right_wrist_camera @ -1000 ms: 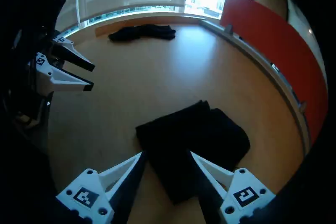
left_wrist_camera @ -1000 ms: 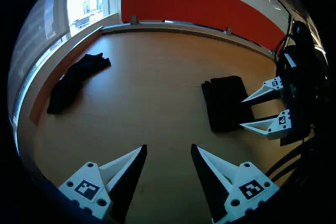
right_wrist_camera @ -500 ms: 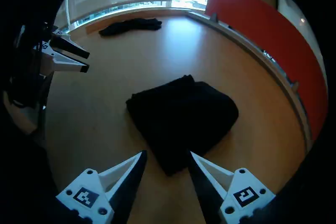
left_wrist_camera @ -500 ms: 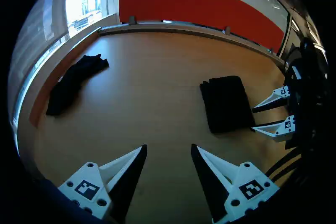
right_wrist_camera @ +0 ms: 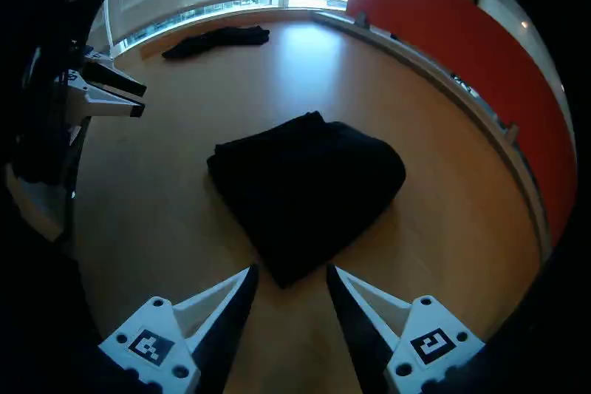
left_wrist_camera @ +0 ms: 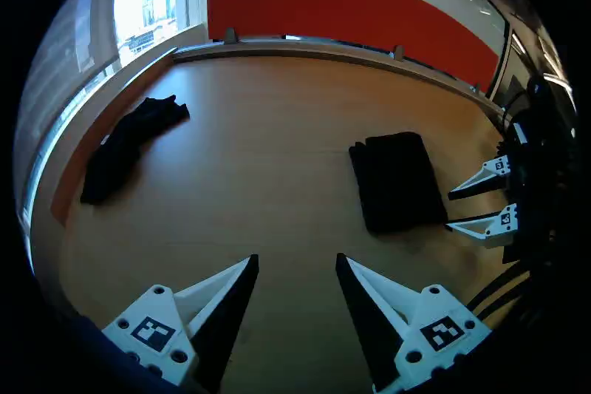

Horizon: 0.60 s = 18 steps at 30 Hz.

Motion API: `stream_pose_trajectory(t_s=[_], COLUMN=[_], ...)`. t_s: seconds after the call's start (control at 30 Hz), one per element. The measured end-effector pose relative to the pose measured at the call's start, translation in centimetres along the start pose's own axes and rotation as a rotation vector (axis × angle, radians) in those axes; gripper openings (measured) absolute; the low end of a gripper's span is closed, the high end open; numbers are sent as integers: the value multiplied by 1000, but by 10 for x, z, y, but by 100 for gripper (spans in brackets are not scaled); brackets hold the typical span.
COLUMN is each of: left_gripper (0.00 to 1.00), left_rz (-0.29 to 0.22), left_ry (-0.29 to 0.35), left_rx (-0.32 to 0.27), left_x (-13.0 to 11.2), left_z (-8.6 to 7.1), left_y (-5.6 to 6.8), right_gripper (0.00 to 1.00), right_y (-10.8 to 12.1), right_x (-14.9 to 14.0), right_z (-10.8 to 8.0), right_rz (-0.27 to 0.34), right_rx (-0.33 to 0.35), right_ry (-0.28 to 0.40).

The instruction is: Fold towel

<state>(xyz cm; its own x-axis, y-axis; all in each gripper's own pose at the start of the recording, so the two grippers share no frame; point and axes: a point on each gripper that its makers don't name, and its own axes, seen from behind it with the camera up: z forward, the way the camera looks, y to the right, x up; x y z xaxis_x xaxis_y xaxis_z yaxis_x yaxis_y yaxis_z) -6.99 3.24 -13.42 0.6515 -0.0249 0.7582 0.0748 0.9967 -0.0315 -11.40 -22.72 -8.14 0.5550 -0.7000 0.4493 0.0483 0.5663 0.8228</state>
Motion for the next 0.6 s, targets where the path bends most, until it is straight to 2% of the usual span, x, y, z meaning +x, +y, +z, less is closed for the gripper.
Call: stream_pose_trajectory(t_s=[0.1,0.33,0.6], left_gripper=[77,77,77], left_rz=[-1,-3,-3], left_ry=[-1,-2,-2], left_rx=[0,1,0], left_x=[0,-1,-2], left_z=[0,-1,0], left_y=[0,0,1], right_gripper=[68,58,36], right_y=[-1,-3,-5], right_x=[-4,-9,-9], right_z=[4,10,10], right_rz=[7,26,38], right_rx=[4,11,21], right_ry=[-8,-16,-11])
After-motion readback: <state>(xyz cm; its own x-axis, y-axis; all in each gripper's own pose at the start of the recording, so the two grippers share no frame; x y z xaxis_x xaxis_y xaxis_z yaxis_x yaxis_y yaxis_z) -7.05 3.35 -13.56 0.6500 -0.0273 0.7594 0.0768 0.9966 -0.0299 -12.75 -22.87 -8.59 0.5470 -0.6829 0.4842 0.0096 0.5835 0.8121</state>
